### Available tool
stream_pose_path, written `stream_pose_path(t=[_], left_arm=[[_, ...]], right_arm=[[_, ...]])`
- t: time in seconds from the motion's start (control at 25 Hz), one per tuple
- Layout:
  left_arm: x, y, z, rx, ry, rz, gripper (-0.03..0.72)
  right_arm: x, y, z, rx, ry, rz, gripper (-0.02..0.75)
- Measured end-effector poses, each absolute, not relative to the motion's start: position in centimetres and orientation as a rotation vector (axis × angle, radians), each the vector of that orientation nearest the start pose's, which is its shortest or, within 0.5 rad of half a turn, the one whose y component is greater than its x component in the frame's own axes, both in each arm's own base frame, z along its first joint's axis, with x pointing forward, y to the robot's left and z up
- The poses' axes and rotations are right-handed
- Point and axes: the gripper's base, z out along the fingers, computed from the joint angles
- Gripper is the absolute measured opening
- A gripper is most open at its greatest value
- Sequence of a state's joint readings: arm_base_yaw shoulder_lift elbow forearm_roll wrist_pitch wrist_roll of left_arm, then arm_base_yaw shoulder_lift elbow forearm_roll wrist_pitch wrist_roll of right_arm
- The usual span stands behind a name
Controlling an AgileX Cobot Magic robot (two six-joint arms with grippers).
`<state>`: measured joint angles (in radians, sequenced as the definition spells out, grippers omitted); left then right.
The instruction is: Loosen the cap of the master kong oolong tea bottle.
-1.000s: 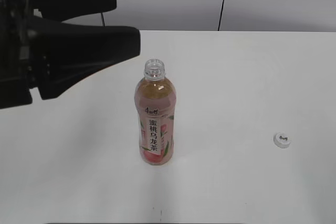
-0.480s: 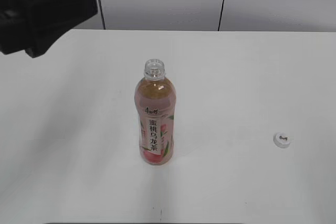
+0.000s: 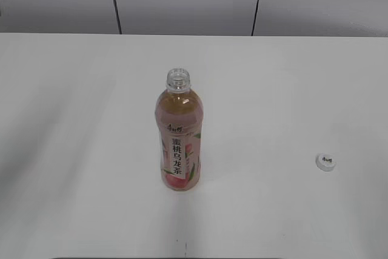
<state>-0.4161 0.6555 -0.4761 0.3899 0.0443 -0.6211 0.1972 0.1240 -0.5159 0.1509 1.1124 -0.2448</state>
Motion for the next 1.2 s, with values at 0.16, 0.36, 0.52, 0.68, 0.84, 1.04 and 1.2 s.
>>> stream_pose_path(t=[0.16, 0.36, 0.52, 0.68, 0.84, 1.04, 1.2], left_arm=[[10.4, -4.7, 30.8, 0.191, 1.823, -0.438, 0.566], [6.7, -3.5, 31.2, 0.308, 1.913, -0.426, 0.563], [3.8, -2.2, 32.0, 0.445, 1.986, -0.359, 0.562], [2.1, -1.3, 30.6, 0.528, 2.136, -0.301, 0.562], [1.0, -0.6, 29.9, 0.547, 2.190, -0.260, 0.559], [1.2, -0.6, 29.8, 0.524, 2.090, -0.270, 0.554], [1.4, -0.7, 29.6, 0.517, 2.060, -0.276, 0.543]], right_arm=[[0.7, 1.4, 27.8, -0.484, 2.144, 0.160, 0.554], [0.7, 1.4, 27.8, -0.484, 2.144, 0.160, 0.554], [0.7, 1.4, 27.8, -0.484, 2.144, 0.160, 0.554], [0.7, 1.4, 27.8, -0.484, 2.144, 0.160, 0.554], [0.7, 1.4, 27.8, -0.484, 2.144, 0.160, 0.554], [0.7, 1.4, 27.8, -0.484, 2.144, 0.160, 0.554], [0.7, 1.4, 27.8, -0.484, 2.144, 0.160, 0.554]])
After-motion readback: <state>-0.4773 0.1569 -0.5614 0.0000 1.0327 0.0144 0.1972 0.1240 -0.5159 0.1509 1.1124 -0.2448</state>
